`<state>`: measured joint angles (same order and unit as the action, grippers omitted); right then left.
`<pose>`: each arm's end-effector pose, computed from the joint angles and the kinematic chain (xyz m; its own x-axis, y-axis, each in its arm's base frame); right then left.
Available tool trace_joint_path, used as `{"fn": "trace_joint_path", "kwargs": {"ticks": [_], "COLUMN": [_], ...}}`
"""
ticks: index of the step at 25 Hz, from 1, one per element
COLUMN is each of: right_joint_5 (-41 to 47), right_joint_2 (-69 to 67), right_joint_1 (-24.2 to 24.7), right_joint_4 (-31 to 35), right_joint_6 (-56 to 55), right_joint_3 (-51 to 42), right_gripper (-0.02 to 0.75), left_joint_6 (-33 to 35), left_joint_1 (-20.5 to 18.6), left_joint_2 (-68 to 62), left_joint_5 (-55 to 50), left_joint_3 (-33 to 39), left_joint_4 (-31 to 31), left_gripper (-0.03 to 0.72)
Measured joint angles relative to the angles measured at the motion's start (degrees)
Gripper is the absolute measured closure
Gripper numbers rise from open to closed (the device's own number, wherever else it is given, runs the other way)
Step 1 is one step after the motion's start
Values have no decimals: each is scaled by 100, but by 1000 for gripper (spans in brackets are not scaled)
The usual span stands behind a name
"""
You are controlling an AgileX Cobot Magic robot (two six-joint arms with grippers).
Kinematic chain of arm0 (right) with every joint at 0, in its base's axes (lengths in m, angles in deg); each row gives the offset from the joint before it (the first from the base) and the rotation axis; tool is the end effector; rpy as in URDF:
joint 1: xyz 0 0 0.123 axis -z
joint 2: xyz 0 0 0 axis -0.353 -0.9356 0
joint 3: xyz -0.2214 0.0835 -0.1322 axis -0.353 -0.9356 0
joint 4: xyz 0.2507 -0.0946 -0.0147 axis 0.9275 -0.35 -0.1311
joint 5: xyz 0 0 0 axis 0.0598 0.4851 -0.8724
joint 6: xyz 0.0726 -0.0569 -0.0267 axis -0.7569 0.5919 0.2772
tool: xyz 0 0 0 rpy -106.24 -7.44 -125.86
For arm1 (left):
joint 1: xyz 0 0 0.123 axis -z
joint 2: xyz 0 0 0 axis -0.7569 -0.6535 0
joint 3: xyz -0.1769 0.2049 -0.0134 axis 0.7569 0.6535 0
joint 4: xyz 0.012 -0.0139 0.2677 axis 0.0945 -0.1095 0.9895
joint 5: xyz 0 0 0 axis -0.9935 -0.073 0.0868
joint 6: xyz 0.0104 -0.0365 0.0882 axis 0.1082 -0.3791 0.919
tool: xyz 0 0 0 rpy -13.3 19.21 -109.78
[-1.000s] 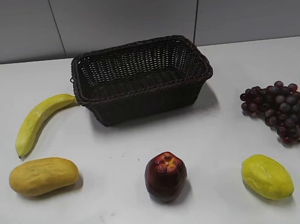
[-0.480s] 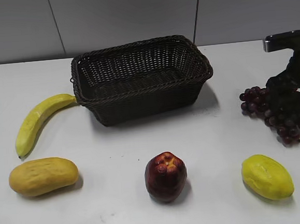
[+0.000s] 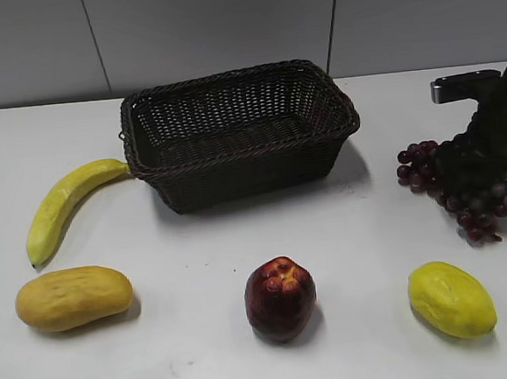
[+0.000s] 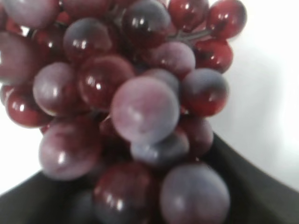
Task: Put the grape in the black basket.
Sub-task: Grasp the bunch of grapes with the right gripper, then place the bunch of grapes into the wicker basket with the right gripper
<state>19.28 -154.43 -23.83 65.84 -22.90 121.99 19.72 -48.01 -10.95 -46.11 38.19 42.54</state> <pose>0.3933 0.0261 0.0943 -0.9643 -0.1633 -0.2086 -0.1714 0.9850 0.0216 0.0295 0.0078 0.2753 -0.4936 0.0388 -0.8688 -0.0410 0.9969 0.0678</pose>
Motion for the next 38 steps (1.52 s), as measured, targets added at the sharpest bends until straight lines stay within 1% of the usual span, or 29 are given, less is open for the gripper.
{"fn": "trace_joint_path", "kwargs": {"ticks": [1, 6, 10, 13, 17, 21, 25, 28, 35, 38], "right_joint_5": [0, 153, 585, 960, 1154, 1231, 1165, 831, -316, -623], "right_joint_2": [0, 0, 100, 383, 952, 1245, 1256, 1256, 1050, 620], "right_joint_1": [0, 0, 0, 0, -6, -150, -540, -956, -2025, -2332], "right_joint_4": [-9, -47, -112, -179, -219, -375, -420, -420, -420, -420], "right_joint_6": [0, 0, 6, 23, 41, 85, 114, 301, 1239, 1352], "right_joint_3": [6, 43, 152, 336, 978, 2030, 3102, 3591, 3731, 3738], "right_gripper": [346, 346, 358, 393, 408, 409, 418, 418, 420, 420], "left_joint_6": [0, 0, 0, 0, 0, 0, 0, 0, 0, 0], "left_joint_1": [0, 0, 0, 0, 0, 0, 0, 0, 0, 0], "left_joint_2": [0, 0, 0, 0, 0, 0, 0, 0, 0, 0], "left_joint_5": [0, 0, 0, 0, 0, 0, 0, 0, 0, 0], "left_joint_3": [0, 0, 0, 0, 0, 0, 0, 0, 0, 0], "left_joint_4": [0, 0, 0, 0, 0, 0, 0, 0, 0, 0], "left_gripper": [471, 471, 471, 471, 471, 471, 471, 471, 471, 471]}}
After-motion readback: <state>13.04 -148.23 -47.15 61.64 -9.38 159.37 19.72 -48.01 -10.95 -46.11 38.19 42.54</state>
